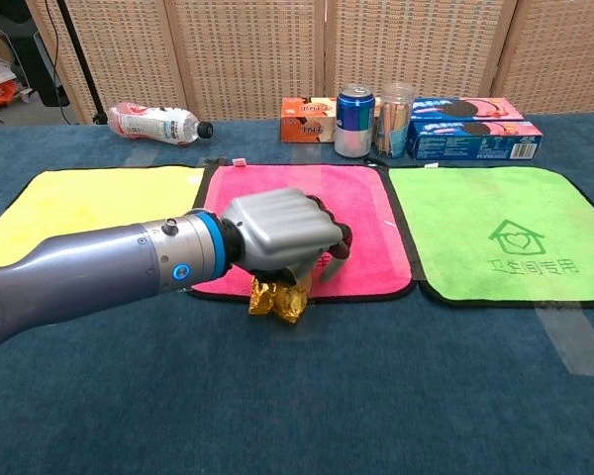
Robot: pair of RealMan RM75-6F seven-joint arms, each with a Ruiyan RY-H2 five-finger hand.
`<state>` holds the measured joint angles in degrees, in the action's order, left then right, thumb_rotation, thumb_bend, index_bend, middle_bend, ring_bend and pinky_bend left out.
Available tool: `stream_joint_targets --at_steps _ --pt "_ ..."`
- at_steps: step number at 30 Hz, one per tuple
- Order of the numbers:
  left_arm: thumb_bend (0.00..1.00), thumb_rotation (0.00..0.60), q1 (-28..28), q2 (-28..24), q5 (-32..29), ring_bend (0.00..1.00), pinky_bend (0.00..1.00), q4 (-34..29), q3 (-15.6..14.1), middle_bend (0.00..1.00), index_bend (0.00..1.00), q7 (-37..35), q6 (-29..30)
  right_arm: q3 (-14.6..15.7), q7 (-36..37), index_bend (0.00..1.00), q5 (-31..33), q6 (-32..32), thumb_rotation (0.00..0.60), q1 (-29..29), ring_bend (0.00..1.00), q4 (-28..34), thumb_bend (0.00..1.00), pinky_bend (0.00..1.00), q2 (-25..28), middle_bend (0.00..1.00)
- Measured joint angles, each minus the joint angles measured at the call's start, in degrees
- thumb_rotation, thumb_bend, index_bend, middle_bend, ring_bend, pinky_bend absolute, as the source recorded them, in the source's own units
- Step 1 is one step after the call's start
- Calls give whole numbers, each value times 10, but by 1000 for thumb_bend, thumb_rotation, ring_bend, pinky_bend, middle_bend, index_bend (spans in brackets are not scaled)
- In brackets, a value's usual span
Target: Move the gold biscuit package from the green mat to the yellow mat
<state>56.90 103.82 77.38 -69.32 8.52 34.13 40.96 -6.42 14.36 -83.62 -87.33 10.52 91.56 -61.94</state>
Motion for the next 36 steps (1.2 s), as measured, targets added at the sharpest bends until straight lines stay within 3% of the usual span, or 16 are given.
stream_joint_targets --at_steps 9,21,36 --pt "1000 600 -13 -35 12 267 227 1 -27 312 533 -18 11 -5 4 0 1 2 600 -5 0 2 0 0 3 0" --pt "1000 600 -46 -122 48 268 227 2 -78 312 533 -59 36 -9 1 0 -3 5 600 -9 0 7 0 0 4 0" --pt "1000 600 -98 -182 89 268 227 74 -128 312 533 -147 79 -11 -11 0 -10 3 600 -14 0 17 0 0 4 0"
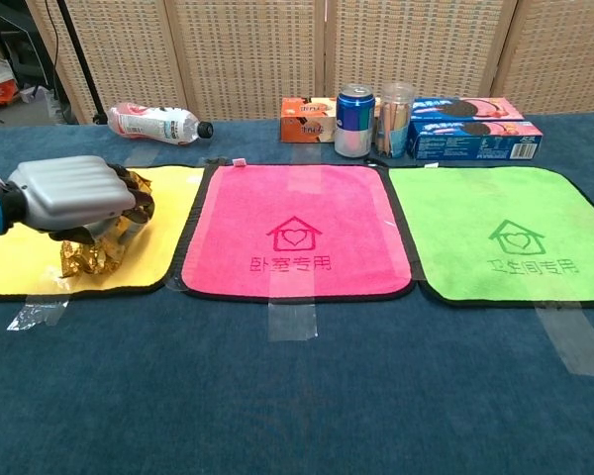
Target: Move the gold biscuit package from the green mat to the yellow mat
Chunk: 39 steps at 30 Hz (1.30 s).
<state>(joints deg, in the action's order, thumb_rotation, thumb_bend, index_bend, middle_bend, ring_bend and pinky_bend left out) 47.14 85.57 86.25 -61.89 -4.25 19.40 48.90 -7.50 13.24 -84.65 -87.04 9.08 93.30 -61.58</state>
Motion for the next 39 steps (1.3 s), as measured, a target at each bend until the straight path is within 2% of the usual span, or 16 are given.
stream_joint_targets --at_steps 7,10,13,14,16,18,20,21,25,31,34,39 --pt "1000 600 -21 -16 1 264 227 43 -5 312 533 -56 12 -1 -3 0 -2 2 600 -1 0 3 0 0 0 0" --pt "1000 600 -25 -25 7 263 227 40 -2 304 533 -80 31 -1 -5 0 -5 2 600 -1 0 4 0 0 -1 0" --pt "950 600 -29 -42 13 189 160 20 7 241 492 -112 58 0 -5 0 -8 1 600 -2 0 6 0 0 0 0" --pt "849 600 -30 -48 14 133 102 12 10 199 454 -123 68 0 -5 0 -9 0 600 -3 0 6 0 0 0 0" --pt "565 600 -35 -61 18 46 26 -6 18 120 374 -149 97 -1 -5 0 -9 -3 600 -4 0 6 0 0 0 0" --pt "209 600 -42 -72 22 1 0 -17 26 27 220 -170 130 -1 -4 0 -12 -5 600 -5 0 7 0 0 0 0" --pt "43 592 -56 -86 25 0 0 -31 37 0 67 -196 179 -1 -5 0 -16 -7 600 -6 0 7 0 0 0 0" --pt "6 579 -64 -94 24 0 0 -40 43 0 14 -208 201 0 -6 0 -18 -8 600 -6 0 7 0 0 -1 0" --pt "0 535 -105 -146 -3 0 0 -109 60 0 0 -249 266 3 -16 0 -25 -10 600 -7 0 8 0 0 -3 0" --pt "0 533 -183 -240 -70 0 0 -226 67 0 0 -294 265 7 -49 0 -19 -2 600 -10 0 17 0 0 0 0" --pt "0 537 -230 -267 -99 0 0 -248 60 0 0 -311 274 8 -72 0 -12 1 600 -12 0 26 0 0 3 0" --pt "0 600 -305 -271 -127 0 0 -253 49 0 0 -358 314 8 -103 0 -12 -5 600 -16 0 36 0 0 3 0"
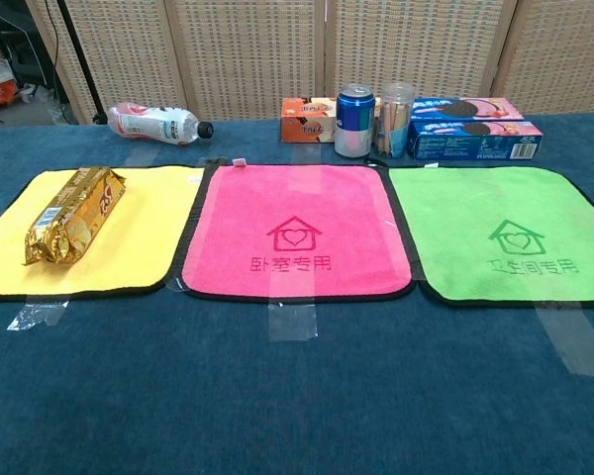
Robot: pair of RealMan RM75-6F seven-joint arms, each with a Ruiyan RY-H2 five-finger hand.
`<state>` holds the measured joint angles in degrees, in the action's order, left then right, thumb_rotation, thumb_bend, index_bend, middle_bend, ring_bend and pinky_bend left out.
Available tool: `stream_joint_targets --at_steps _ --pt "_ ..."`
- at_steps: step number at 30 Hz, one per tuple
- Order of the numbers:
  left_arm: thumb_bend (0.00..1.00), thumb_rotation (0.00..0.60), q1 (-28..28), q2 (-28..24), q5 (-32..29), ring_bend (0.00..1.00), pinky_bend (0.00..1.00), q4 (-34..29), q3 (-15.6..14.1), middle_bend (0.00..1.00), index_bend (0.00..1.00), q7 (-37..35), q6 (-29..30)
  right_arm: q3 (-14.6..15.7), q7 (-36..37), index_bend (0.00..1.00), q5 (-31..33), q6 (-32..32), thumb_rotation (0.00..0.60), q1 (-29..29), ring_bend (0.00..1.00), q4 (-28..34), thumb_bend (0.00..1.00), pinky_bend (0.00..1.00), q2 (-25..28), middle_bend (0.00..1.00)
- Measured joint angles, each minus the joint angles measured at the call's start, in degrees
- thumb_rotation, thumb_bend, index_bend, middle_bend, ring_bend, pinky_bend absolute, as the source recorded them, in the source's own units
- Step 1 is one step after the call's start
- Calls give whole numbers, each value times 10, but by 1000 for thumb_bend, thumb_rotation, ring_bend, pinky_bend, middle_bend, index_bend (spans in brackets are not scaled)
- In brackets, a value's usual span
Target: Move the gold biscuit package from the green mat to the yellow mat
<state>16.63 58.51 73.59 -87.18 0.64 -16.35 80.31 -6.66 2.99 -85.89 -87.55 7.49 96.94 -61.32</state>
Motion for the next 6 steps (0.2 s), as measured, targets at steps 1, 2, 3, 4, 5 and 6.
stream_joint_targets --at_steps 1,2,3,4,5,6 --pt "0 600 -19 6 -7 0 0 4 -2 0 0 -8 14 0 -4 0 0 -1 600 -1 0 1 0 0 -1 0" --pt "0 600 -32 11 -13 0 0 7 -3 0 0 -12 24 -1 -9 0 1 -3 600 -2 0 2 0 0 -1 0" --pt "0 600 -44 17 -18 0 0 10 -3 0 0 -15 32 -2 -11 0 1 -4 600 -2 0 3 0 0 -2 0" --pt "0 600 -58 24 -25 0 0 13 -3 0 0 -21 39 -2 -13 0 3 -4 600 -3 0 4 0 0 -2 0" --pt "0 600 -64 28 -28 0 0 16 -3 0 0 -26 42 -3 -15 0 4 -4 600 -3 0 5 0 0 -3 0" --pt "0 600 -67 30 -28 0 0 18 -2 0 0 -29 43 -3 -16 0 5 -4 600 -4 0 5 0 0 -3 0"
